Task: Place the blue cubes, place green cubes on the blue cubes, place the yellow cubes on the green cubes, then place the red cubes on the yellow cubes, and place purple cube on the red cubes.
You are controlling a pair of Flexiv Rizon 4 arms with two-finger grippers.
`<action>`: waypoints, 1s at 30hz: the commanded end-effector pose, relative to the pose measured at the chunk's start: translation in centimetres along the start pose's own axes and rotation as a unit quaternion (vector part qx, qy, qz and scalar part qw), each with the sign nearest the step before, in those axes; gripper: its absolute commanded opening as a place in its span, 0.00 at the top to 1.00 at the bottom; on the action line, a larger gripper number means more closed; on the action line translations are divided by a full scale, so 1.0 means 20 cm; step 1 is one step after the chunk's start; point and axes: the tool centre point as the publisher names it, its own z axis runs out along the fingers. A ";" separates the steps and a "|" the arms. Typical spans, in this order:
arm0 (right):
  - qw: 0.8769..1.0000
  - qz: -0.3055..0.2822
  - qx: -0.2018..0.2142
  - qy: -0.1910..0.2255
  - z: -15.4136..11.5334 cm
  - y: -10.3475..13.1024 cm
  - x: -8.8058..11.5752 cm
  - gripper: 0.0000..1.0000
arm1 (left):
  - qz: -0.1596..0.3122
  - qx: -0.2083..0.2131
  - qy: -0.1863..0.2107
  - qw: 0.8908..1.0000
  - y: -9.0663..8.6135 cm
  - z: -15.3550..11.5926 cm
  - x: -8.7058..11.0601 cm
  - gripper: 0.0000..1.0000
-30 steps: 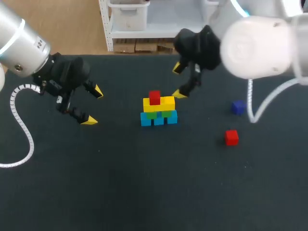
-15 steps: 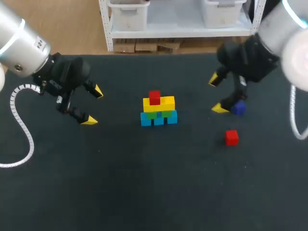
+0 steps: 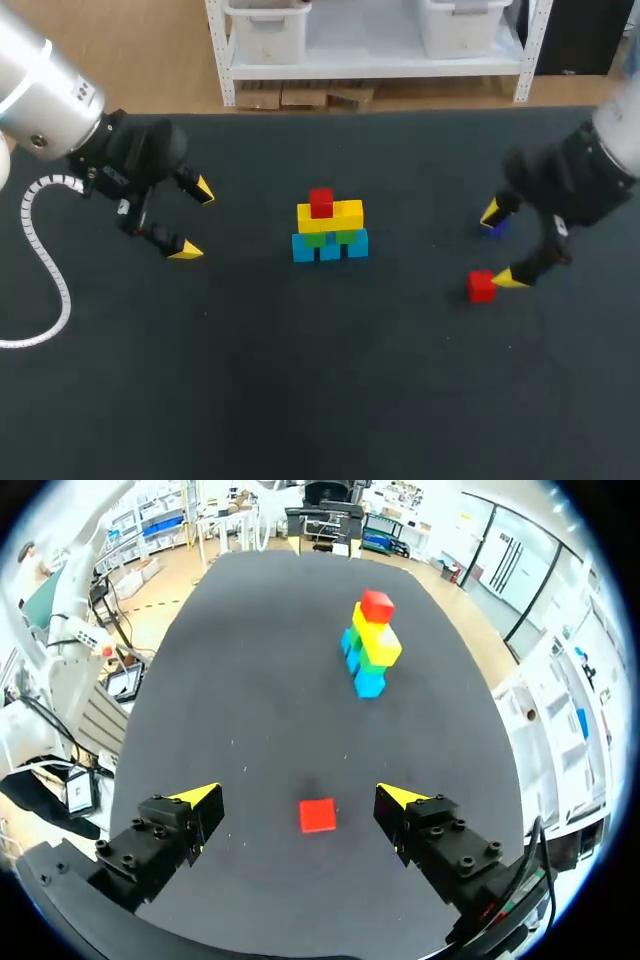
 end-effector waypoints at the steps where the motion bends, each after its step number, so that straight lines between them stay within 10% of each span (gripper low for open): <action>1: 1.000 0.002 0.019 -0.001 0.04 0.01 0.08 0.00 | 0.001 -0.001 -0.002 1.000 0.00 0.00 0.01 0.00; 24: 1.000 0.012 -0.004 0.007 0.29 -0.11 0.25 0.00 | 0.001 -0.001 -0.002 1.000 0.00 0.00 0.01 0.00; 30: 1.000 0.016 -0.008 0.004 0.34 -0.13 0.26 0.17 | 0.001 -0.001 -0.002 1.000 0.00 0.00 0.01 0.00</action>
